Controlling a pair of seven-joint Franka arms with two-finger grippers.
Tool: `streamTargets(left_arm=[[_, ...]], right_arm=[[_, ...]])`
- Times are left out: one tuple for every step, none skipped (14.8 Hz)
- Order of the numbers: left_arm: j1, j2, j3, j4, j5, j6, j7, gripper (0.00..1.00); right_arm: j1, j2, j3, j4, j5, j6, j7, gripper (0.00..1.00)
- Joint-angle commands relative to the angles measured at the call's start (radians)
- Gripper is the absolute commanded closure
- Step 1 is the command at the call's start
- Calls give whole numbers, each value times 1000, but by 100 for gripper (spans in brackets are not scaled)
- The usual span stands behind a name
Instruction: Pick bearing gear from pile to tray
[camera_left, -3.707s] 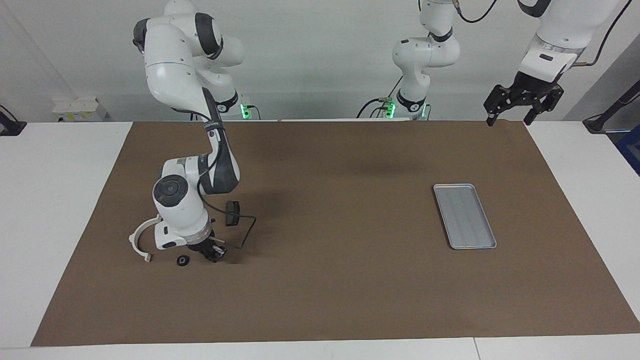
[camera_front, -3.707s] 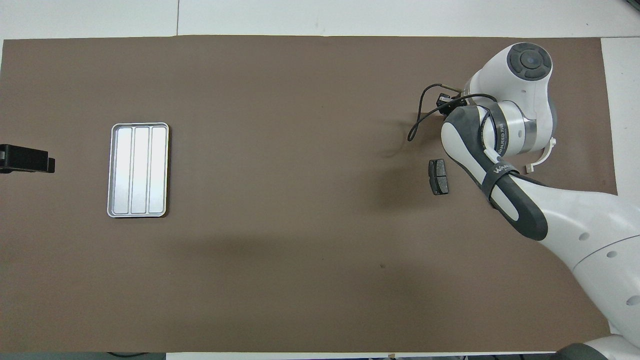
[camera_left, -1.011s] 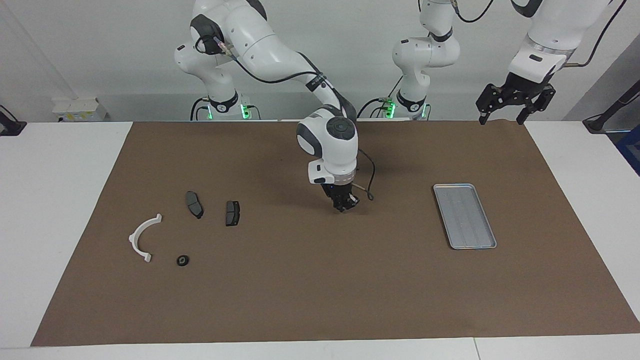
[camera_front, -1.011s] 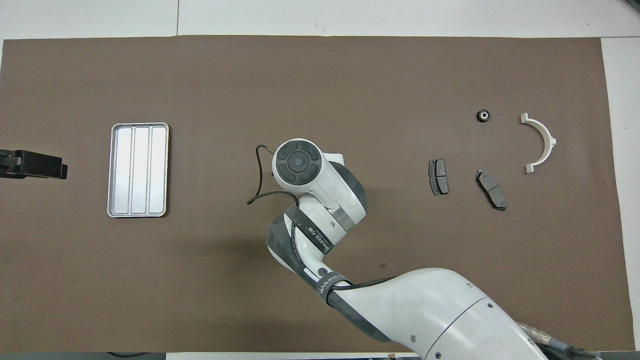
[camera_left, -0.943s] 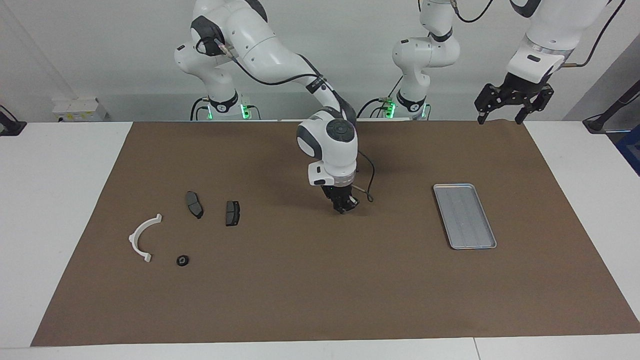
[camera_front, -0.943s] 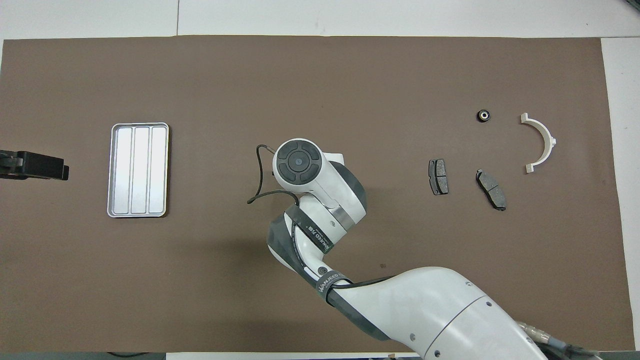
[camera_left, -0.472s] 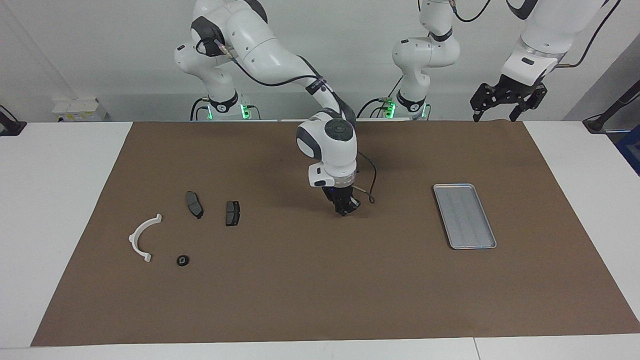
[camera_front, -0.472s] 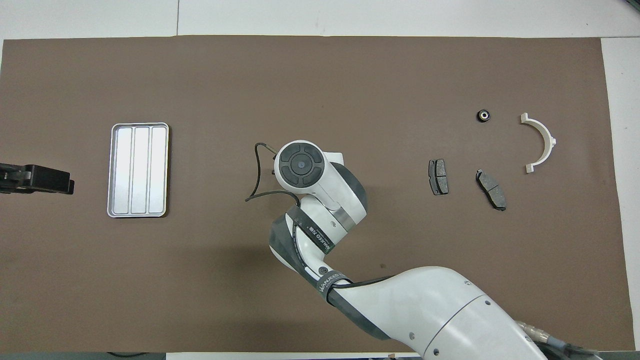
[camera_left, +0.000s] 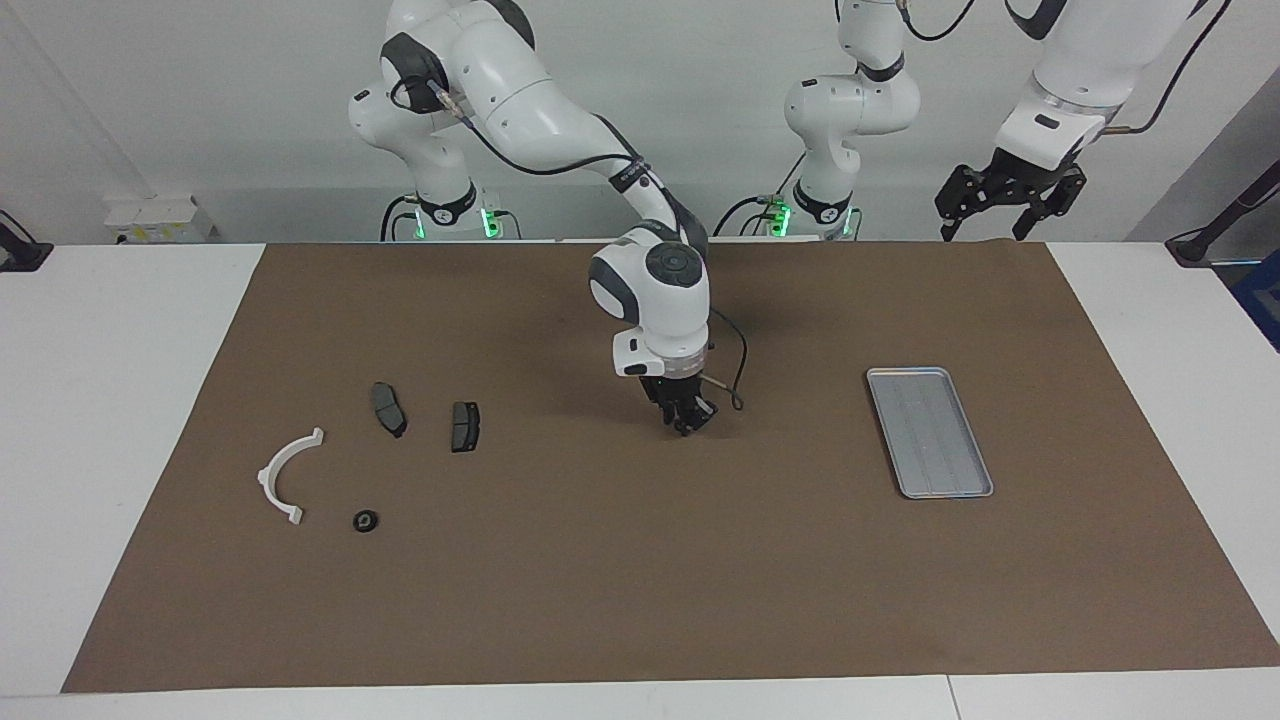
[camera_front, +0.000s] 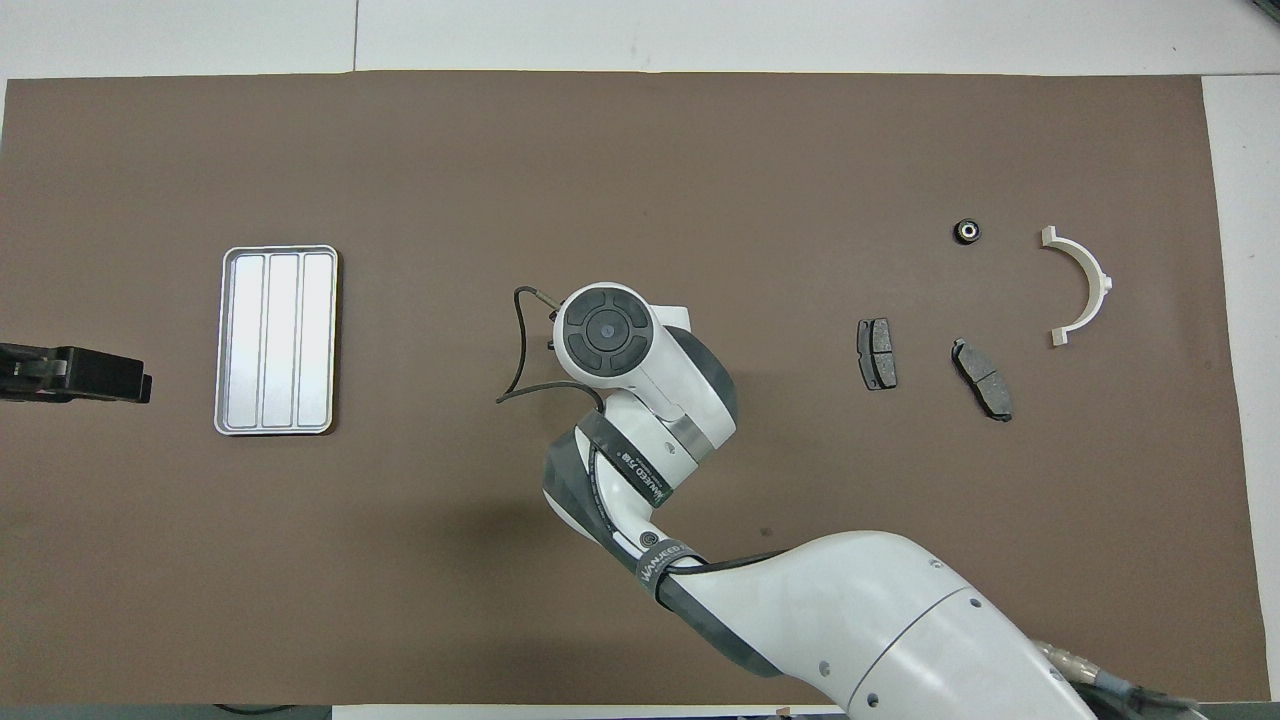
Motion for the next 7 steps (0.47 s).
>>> streamTargets(left_arm=[[9, -32, -5, -55, -13, 56, -14, 0], [9, -32, -5, -57, -13, 74, -14, 0], [9, -31, -5, -58, -14, 86, -19, 0], [7, -29, -7, -66, -16, 100, -43, 0], [-11, -25, -8, -89, -16, 125, -90, 0], [-70, -20, -11, -124, -14, 167, -171, 0], [-129, -13, -11, -159, -13, 230, -275, 0]], right_arm=[[-30, -10, 4, 99, -21, -140, 8, 0], [-59, -17, 9, 130, -18, -180, 6, 0], [-79, -23, 10, 150, -13, -221, -10, 0], [-99, -45, 12, 166, -8, -261, -64, 0], [-125, -72, 12, 166, 1, -290, -143, 0], [-154, -98, 10, 166, 11, -321, -225, 0], [-191, -118, 10, 166, 15, -367, -315, 0]])
